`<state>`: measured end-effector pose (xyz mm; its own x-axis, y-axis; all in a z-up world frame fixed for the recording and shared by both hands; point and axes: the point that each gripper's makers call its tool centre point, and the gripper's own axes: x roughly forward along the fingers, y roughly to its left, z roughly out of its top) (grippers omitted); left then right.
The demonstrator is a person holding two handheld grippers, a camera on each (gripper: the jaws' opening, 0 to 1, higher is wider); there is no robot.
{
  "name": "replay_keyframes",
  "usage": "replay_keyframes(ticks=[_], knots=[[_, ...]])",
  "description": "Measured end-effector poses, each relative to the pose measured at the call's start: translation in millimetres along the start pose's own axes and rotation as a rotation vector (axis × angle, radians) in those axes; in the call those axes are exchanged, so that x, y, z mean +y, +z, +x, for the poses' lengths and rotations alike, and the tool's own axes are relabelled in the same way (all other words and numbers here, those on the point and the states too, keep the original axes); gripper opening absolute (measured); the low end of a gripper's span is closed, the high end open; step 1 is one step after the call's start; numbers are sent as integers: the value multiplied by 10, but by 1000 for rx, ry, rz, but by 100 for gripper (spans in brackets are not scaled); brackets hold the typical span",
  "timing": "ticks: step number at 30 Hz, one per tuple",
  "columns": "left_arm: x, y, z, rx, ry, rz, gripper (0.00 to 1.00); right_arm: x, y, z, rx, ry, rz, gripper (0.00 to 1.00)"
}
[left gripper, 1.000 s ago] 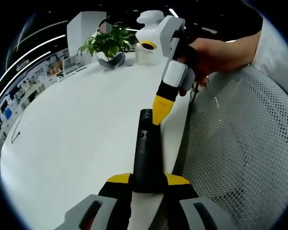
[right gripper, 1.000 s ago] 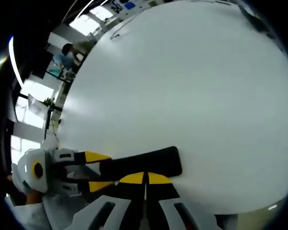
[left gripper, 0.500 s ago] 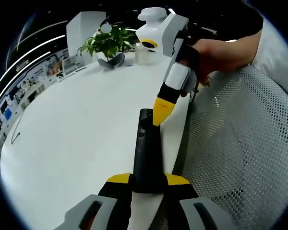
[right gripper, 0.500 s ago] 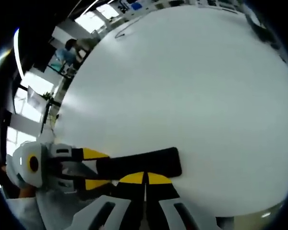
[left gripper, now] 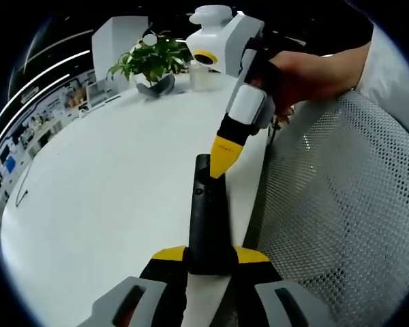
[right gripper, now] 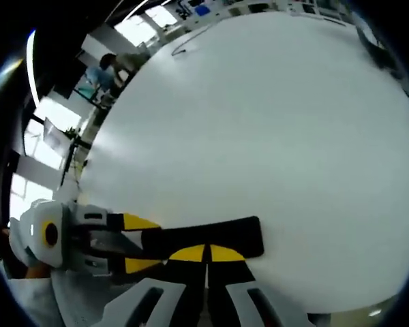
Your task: Press the specified remote control buttons in sequence, fully releasing each button before pressing the next.
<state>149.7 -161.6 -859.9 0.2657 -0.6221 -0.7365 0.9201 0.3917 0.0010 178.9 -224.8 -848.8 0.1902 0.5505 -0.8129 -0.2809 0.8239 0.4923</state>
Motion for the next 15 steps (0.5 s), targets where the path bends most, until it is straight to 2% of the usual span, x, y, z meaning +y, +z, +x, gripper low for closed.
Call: replay_keyframes(ticks=[5, 11, 15], knots=[[-42, 2, -5, 1, -22, 13, 24, -29, 42, -14, -24, -11, 15, 0], [-33, 4, -3, 1, -22, 15, 24, 5, -27, 26, 23, -4, 15, 0], [-33, 8, 0, -1, -22, 15, 24, -9, -26, 20, 20, -8, 0, 0]])
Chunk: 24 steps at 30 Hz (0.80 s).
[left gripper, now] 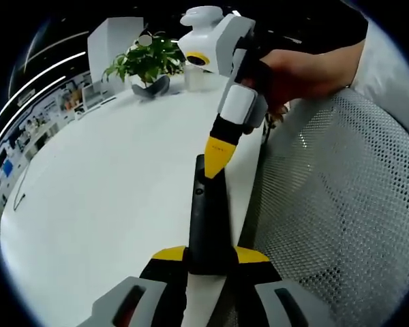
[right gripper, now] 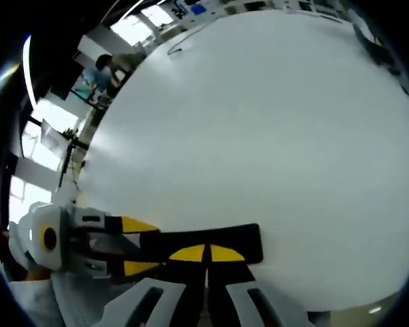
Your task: Press the specified remote control buttons in sequence, fully releasing each button before pressing the next.
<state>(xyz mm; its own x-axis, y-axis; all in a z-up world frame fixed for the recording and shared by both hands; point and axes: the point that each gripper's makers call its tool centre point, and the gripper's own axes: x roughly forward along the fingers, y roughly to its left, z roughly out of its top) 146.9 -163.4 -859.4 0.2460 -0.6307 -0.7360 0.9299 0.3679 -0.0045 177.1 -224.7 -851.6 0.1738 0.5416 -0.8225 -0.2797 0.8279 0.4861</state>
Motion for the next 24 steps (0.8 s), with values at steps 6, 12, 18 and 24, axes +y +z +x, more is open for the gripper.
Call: replay_keyframes(ticks=[6, 12, 18, 24], knots=[[-1, 6, 3, -2, 0, 0, 24, -11, 5, 9, -9, 2, -3, 0], [-4, 6, 7, -5, -1, 2, 24, -18, 21, 13, -24, 8, 24, 0], [-4, 7, 12, -6, -1, 2, 24, 1, 25, 15, -30, -19, -25, 0], [-6, 7, 13, -5, 0, 0, 24, -10, 29, 14, -36, -17, -29, 0]])
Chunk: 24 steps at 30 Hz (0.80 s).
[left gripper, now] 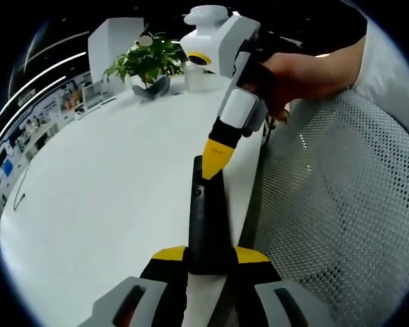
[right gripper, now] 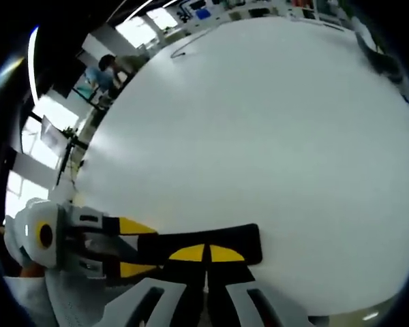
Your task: Press the specified remote control buttons in sequence, fully releasing each button before pressing the next.
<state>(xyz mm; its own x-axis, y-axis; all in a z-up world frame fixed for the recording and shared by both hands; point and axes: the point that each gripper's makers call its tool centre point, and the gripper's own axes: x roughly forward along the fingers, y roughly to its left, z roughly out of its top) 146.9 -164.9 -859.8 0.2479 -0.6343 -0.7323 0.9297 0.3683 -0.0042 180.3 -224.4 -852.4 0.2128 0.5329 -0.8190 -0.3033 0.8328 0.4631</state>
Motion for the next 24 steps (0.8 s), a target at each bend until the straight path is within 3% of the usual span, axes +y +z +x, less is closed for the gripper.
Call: replay_keyframes(ticks=[15, 19, 24], knots=[[-18, -5, -4, 3, -5, 14, 23, 16, -5, -6, 15, 8, 11, 0], [-51, 3, -4, 2, -16, 35, 23, 110, 3, -1, 11, 57, 16, 0], [-67, 12, -1, 2, -22, 48, 23, 147, 7, 13, 11, 67, -7, 0]])
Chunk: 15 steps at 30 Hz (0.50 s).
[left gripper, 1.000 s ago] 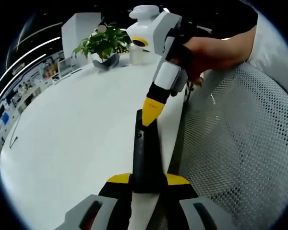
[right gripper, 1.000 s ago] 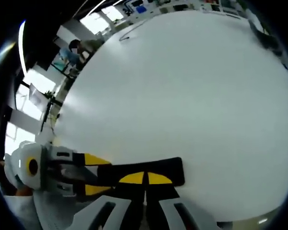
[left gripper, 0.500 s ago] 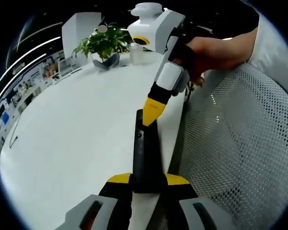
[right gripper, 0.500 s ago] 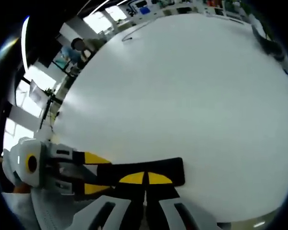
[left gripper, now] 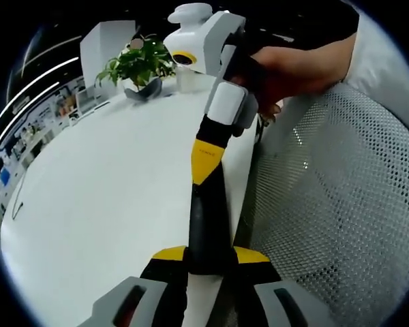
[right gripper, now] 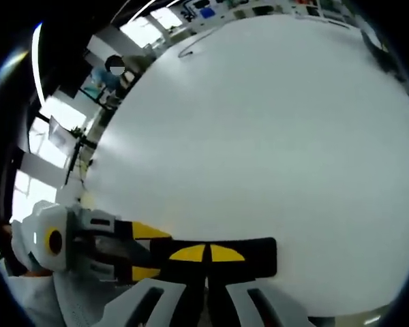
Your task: Press the specified remote control buttons in sequence, fully releasing each button before pressing the next.
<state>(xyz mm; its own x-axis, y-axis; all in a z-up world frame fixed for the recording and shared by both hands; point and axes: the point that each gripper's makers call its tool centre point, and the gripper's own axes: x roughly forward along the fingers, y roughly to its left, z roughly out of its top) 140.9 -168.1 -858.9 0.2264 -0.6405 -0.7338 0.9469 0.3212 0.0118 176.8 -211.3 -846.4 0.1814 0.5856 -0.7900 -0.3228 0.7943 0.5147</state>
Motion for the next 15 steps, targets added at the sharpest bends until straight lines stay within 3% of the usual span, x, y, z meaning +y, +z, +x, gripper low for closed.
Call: replay_keyframes(ticks=[5, 15], knots=[[-19, 6, 5, -1, -11, -1, 23, 50, -44, 40, 30, 22, -8, 0], [-28, 9, 10, -5, -13, -8, 24, 36, -49, 52, 24, 4, -28, 0]])
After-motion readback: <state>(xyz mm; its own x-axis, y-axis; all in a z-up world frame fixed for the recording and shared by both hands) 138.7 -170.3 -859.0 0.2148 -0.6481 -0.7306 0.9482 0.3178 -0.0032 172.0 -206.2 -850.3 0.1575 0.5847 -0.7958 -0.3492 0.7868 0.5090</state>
